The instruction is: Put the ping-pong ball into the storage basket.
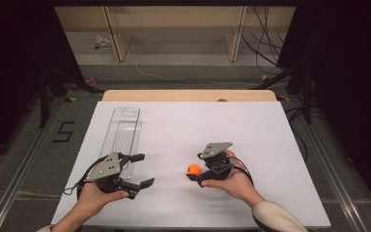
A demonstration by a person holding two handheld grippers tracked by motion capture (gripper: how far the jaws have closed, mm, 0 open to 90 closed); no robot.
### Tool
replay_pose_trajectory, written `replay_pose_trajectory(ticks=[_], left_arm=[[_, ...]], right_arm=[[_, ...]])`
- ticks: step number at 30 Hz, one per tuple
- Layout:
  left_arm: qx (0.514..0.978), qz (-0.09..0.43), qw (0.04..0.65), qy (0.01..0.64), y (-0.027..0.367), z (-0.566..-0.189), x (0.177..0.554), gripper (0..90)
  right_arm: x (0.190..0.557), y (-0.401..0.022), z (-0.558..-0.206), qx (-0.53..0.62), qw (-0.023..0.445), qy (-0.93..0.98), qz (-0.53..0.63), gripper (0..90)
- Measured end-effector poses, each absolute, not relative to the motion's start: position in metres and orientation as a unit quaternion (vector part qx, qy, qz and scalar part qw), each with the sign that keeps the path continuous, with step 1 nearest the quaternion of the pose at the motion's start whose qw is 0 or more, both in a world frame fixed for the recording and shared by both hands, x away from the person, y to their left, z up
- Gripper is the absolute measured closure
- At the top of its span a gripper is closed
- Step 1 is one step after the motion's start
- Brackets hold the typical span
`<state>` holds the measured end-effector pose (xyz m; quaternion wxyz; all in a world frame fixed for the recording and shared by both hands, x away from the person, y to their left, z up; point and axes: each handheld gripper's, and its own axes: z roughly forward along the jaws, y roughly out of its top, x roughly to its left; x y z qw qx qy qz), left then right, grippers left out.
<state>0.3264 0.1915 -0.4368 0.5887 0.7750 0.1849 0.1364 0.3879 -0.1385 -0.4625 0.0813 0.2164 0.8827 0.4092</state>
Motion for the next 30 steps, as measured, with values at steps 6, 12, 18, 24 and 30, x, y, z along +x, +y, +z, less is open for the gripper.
replay_pose_trajectory(ticks=[6, 12, 18, 24, 30], left_arm=[[0.776, 0.137, 0.588, 0.184, 0.191, -0.437, 0.326, 15.8], [0.776, 0.137, 0.587, 0.183, 0.191, -0.437, 0.326, 15.8], [0.777, 0.138, 0.587, 0.182, 0.191, -0.437, 0.326, 15.8], [0.777, 0.138, 0.587, 0.181, 0.191, -0.437, 0.326, 15.8], [0.778, 0.137, 0.586, 0.179, 0.191, -0.437, 0.326, 15.8]], right_arm=[[0.394, -0.134, -0.468, 0.215, 0.079, 0.889, 0.398, 17.1], [0.396, -0.131, -0.473, 0.210, 0.076, 0.894, 0.388, 20.4], [0.399, -0.127, -0.477, 0.206, 0.074, 0.900, 0.377, 24.5], [0.401, -0.125, -0.480, 0.202, 0.073, 0.905, 0.366, 30.2], [0.402, -0.123, -0.482, 0.200, 0.071, 0.907, 0.364, 34.6]])
